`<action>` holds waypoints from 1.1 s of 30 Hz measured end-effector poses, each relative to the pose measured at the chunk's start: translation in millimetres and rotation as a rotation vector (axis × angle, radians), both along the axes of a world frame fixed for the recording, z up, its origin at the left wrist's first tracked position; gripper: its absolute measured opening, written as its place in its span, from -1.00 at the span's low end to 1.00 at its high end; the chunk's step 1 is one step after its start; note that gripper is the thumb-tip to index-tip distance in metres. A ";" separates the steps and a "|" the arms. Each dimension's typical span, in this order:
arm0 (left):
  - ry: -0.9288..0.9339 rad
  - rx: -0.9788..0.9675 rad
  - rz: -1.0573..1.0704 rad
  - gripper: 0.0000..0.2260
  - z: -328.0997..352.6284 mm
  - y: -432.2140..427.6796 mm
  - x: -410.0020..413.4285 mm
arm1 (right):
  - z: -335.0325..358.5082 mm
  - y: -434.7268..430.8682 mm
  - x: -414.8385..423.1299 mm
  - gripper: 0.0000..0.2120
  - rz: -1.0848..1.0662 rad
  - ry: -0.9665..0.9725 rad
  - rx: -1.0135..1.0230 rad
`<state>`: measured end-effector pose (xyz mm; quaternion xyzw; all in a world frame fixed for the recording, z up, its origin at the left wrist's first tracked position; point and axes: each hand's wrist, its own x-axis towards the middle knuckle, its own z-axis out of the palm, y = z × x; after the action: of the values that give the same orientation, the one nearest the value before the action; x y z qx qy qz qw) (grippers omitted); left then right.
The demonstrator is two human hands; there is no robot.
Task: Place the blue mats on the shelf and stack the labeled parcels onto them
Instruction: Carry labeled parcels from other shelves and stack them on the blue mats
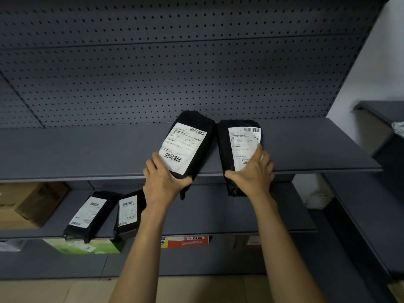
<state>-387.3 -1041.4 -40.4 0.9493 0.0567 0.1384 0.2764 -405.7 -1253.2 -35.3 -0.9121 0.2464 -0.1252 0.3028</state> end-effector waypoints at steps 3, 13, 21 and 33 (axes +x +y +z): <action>-0.125 -0.002 0.001 0.03 -11.9 13.4 -19.0 | -9.0 21.5 -18.4 0.23 -0.014 -0.092 -0.009; -0.260 -0.046 0.183 0.02 -7.5 135.7 -55.3 | 3.6 132.5 -23.4 0.27 0.139 -0.334 0.010; -0.332 -0.099 0.367 0.02 1.1 271.6 -81.8 | 11.1 272.5 -20.1 0.24 0.340 -0.364 0.034; -0.464 -0.041 0.726 -0.03 19.7 567.4 -159.0 | 19.8 608.0 -17.5 0.21 0.724 -0.426 0.166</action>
<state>-546.2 -473.9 -20.7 0.8058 0.3261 0.4355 0.2340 -423.2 -645.2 -15.5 -0.8661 -0.1485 -0.1760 0.4436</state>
